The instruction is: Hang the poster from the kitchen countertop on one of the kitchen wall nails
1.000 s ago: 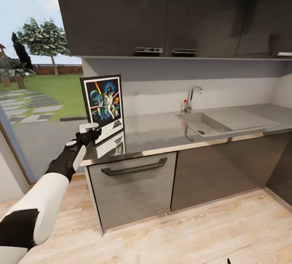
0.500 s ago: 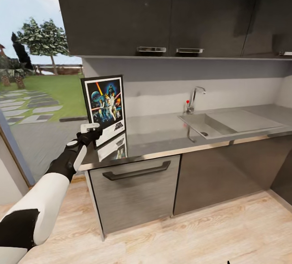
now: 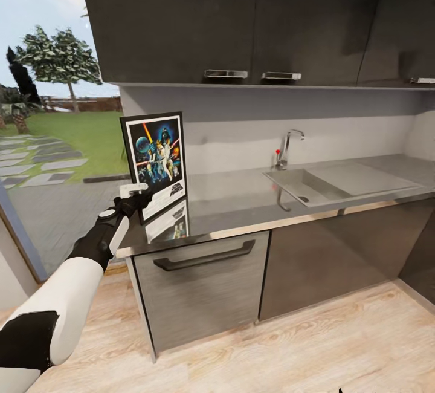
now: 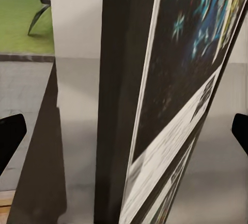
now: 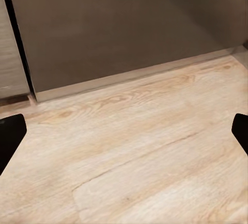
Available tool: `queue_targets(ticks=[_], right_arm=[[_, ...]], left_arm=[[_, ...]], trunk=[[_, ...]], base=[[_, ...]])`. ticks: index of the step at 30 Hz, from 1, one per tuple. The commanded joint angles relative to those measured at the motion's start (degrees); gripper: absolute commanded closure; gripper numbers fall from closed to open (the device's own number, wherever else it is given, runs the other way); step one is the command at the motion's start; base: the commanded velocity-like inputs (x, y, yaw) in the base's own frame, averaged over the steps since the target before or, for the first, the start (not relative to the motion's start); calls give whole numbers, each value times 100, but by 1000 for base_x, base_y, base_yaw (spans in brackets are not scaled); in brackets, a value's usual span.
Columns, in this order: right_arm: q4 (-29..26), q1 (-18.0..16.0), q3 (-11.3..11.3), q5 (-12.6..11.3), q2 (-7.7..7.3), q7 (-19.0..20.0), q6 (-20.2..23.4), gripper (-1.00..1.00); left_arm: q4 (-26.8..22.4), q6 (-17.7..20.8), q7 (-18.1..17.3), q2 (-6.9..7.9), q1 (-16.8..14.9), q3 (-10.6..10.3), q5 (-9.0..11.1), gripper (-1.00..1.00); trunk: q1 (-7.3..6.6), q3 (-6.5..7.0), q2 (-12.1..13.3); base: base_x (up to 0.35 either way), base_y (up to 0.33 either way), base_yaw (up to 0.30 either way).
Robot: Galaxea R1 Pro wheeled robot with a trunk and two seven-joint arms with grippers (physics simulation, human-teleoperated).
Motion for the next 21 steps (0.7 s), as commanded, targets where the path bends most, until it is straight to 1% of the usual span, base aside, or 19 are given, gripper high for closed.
queue_targets(ticks=[1,8,13,19,20,21], right_arm=[[-4,0,-11,55,2,-4,-8,-100],[-4,0,-11,55,2,-4,-12,-100],[-4,0,-11,55,2,-4,-14,-100],[0,0,-11,55,2,-4,-11,-100],[1,0,-11,55,2,-4,-12,-100],[2,0,-11,55,2,-4,-12,-100]], left_arm=[[-10,36,-3,-1,-1,4,53,-100],[-10,36,-3,-4,-1,4,53,-100],[-10,36,-3,1,-1,4,53,-100],[-10,60,-8,0,-1,0,53,-100],[-10,66,-8,0,-1,-1,53,100],[-10,69,-9,-1,-1,-2,53,100]], trunk=[[0,-5,-3],[0,-4,-3],[0,-4,-3],[0,-4,-3],[0,-4,-3],[0,-4,-3]], base=[[1,4,-17],[11,1,-6],[151,0,-1],[36,0,0],[13,0,0],[10,0,0]])
